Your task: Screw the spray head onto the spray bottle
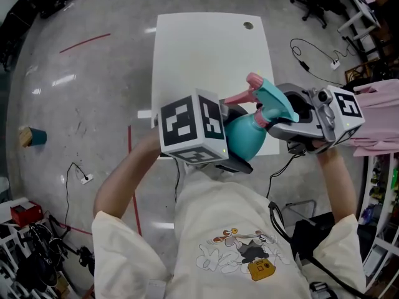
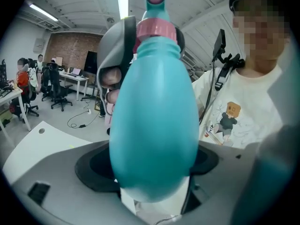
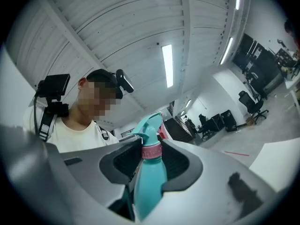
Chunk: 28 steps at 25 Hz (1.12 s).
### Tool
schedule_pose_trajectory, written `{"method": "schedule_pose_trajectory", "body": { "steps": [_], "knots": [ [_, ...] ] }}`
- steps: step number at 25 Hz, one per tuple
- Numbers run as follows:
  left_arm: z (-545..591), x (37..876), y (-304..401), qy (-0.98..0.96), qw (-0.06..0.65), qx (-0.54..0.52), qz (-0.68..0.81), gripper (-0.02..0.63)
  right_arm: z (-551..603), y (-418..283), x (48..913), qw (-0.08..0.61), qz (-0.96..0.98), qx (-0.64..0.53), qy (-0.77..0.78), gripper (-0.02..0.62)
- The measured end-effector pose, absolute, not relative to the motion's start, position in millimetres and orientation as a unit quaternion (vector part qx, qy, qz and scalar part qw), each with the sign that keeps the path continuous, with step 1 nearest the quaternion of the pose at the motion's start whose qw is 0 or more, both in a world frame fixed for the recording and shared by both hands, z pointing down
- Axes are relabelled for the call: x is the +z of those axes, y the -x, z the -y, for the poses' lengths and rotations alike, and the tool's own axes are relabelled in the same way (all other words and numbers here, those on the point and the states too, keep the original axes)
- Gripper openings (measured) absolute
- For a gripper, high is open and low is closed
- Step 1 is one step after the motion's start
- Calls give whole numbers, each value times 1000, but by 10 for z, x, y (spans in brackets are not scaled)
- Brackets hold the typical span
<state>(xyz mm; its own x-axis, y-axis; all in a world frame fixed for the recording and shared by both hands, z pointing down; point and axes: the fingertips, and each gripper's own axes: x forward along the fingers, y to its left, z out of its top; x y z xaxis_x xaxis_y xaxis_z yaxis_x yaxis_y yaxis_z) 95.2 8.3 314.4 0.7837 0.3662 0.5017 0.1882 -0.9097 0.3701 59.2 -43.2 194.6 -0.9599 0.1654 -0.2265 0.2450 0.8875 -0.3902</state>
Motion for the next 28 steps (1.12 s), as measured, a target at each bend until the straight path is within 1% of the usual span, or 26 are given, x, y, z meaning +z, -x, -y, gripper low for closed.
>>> {"method": "schedule_pose_trajectory", "body": {
  "steps": [4,10,14,21,28],
  "knots": [
    [29,3126,-1049,-934,154,306,-103,426,435,-603,1940,69,-977,-185,-84,135],
    [246,3136,-1113,-937,120,328,-18,426,498,-720,1911,70,-981,-174,-47,135],
    [342,3105,-1113,-938,110,327,22,426,546,-734,1888,64,-986,-156,-12,135],
    [638,3241,-1086,-927,82,339,140,426,676,-728,1979,27,-988,-89,122,135],
    [869,3360,-966,-899,62,333,277,426,734,-715,2111,27,-967,-50,247,135]
  ]
}}
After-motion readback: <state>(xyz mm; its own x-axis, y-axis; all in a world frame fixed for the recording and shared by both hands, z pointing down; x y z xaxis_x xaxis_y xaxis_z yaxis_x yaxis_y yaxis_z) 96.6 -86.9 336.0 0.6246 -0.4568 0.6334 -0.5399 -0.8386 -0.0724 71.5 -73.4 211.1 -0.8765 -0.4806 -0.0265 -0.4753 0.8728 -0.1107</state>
